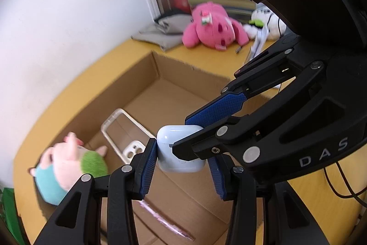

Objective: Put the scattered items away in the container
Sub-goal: 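Lift the earbuds case and carry it over the box with the right tool, then open the right tool to drop the earbuds case into the box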

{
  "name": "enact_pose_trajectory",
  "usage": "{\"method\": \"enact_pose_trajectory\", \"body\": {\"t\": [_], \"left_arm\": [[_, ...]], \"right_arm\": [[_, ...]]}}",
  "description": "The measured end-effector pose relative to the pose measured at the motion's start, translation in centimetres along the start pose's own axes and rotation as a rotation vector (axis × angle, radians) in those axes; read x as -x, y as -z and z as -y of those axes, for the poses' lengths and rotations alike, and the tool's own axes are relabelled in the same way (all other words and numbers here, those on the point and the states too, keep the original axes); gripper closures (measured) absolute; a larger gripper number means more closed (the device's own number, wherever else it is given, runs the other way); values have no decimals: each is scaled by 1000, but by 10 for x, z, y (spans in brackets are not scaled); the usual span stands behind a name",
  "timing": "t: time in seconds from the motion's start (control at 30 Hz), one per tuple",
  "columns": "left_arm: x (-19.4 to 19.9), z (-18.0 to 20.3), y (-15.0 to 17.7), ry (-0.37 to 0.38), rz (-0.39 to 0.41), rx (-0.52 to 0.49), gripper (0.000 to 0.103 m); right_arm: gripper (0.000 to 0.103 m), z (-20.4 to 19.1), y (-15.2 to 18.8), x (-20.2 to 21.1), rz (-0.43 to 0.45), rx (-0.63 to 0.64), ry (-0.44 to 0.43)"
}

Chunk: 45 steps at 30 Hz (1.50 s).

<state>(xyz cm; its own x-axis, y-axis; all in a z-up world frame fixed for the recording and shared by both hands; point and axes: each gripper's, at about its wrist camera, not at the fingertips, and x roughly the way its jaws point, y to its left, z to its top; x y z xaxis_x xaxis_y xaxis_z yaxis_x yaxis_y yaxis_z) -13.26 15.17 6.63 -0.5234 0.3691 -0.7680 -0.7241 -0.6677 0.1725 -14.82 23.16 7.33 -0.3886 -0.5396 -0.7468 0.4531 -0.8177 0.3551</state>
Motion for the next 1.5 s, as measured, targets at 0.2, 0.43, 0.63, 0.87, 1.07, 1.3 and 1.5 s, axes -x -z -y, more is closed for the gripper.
{"method": "enact_pose_trajectory", "body": {"t": [0.2, 0.43, 0.63, 0.87, 1.07, 1.3, 1.5], "left_arm": [[-41, 0, 0, 68, -109, 13, 56], [-71, -1, 5, 141, -267, 40, 56], [-92, 8, 14, 171, -394, 46, 56], [-87, 11, 21, 117, -392, 76, 35], [-28, 1, 21, 3, -197, 137, 25], [68, -28, 66, -116, 102, 406, 0], [101, -31, 139, -346, 205, 569, 0]], "right_arm": [[77, 24, 5, -30, -74, -62, 20], [77, 39, 14, -56, -161, -125, 17], [86, 48, 22, -69, -210, -175, 14], [81, 50, 25, -69, -196, -209, 18], [46, 36, 36, -21, -19, -223, 52], [28, -17, 76, 32, 250, -142, 315], [26, -52, 109, 14, 372, -100, 395]]}}
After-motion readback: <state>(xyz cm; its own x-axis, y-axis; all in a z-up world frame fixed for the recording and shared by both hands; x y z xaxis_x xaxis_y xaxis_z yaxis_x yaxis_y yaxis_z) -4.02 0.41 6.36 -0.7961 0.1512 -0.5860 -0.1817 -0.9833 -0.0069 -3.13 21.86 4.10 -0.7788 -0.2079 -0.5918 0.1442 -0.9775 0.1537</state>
